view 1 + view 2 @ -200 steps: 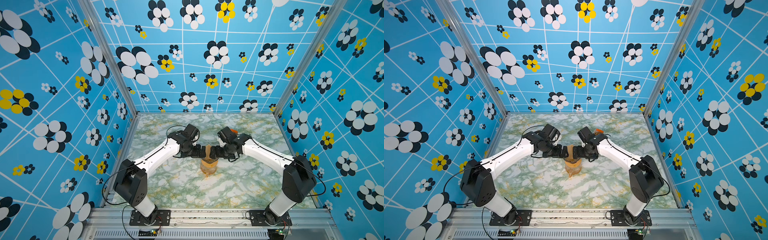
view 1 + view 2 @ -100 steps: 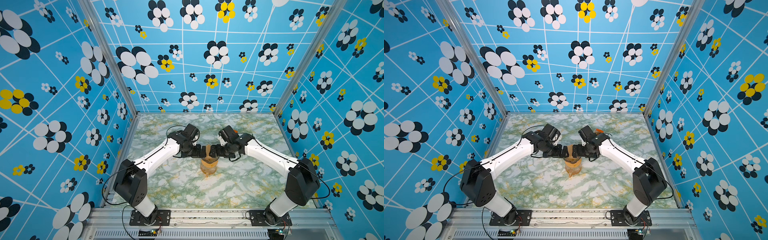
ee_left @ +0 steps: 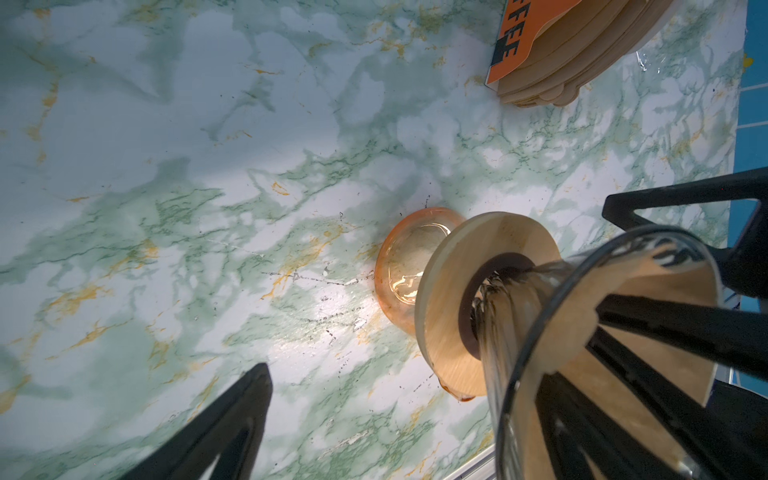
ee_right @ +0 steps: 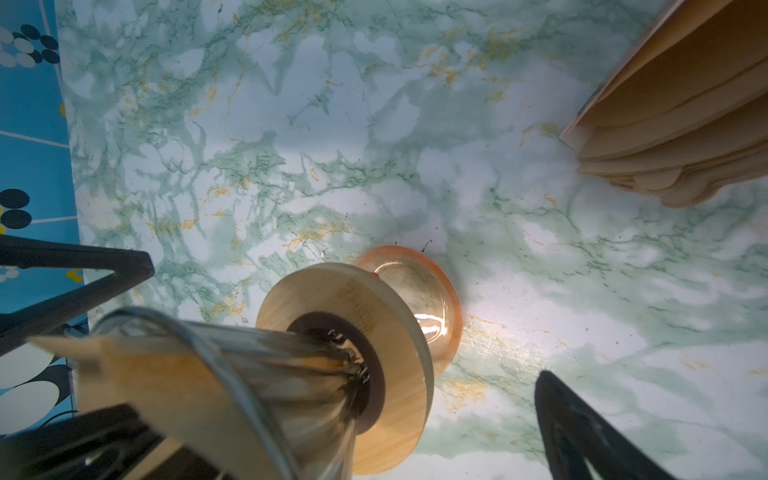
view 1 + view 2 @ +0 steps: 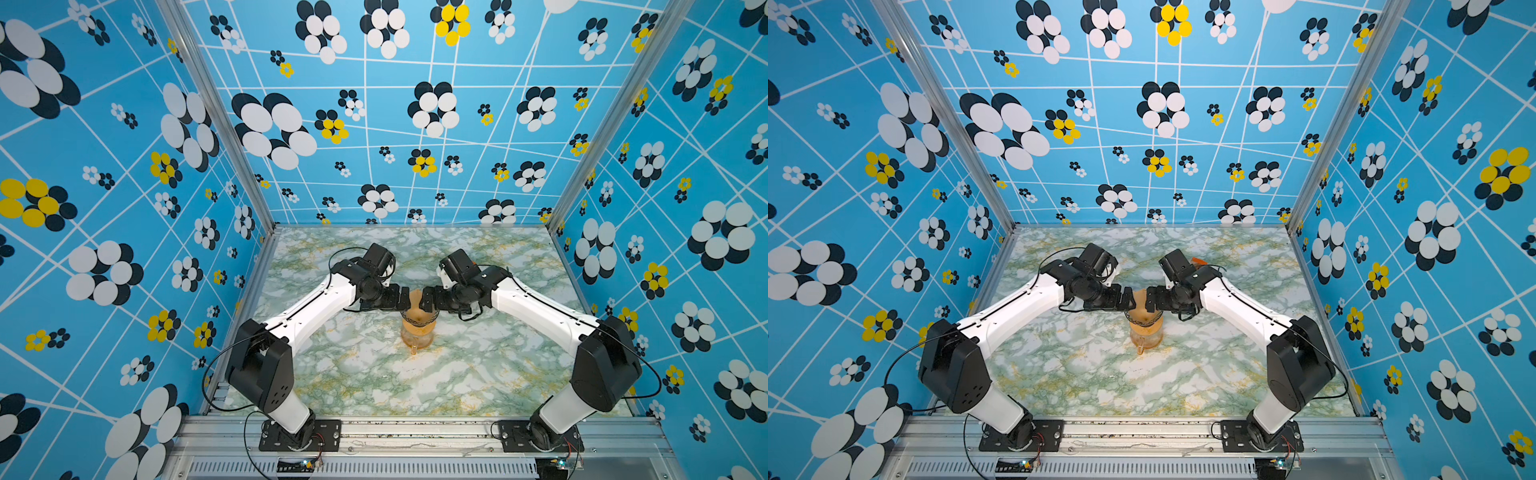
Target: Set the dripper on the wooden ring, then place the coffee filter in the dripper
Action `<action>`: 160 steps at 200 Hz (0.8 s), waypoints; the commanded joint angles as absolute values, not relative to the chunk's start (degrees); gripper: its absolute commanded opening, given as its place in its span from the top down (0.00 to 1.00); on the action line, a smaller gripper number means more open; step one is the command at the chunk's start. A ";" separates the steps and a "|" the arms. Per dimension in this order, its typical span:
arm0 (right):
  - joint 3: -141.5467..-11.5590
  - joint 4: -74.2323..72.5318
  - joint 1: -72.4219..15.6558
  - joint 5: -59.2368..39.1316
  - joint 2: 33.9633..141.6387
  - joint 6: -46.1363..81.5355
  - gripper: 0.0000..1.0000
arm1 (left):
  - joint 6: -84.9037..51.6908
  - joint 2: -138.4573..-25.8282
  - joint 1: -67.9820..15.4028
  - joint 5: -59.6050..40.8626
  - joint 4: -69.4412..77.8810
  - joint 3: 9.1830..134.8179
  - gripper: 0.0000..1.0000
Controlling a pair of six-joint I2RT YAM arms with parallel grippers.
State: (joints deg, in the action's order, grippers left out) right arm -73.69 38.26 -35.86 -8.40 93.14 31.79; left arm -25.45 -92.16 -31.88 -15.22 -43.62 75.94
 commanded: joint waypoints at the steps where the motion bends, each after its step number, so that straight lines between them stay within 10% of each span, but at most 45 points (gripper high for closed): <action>1: -72.63 38.14 -35.47 -7.65 91.45 32.35 0.03 | -24.53 -91.48 -31.46 -15.65 -43.85 76.91 0.01; 160: -69.26 37.49 -34.80 -7.98 90.23 32.34 0.03 | -24.88 -93.03 -31.55 -13.90 -44.73 76.51 0.01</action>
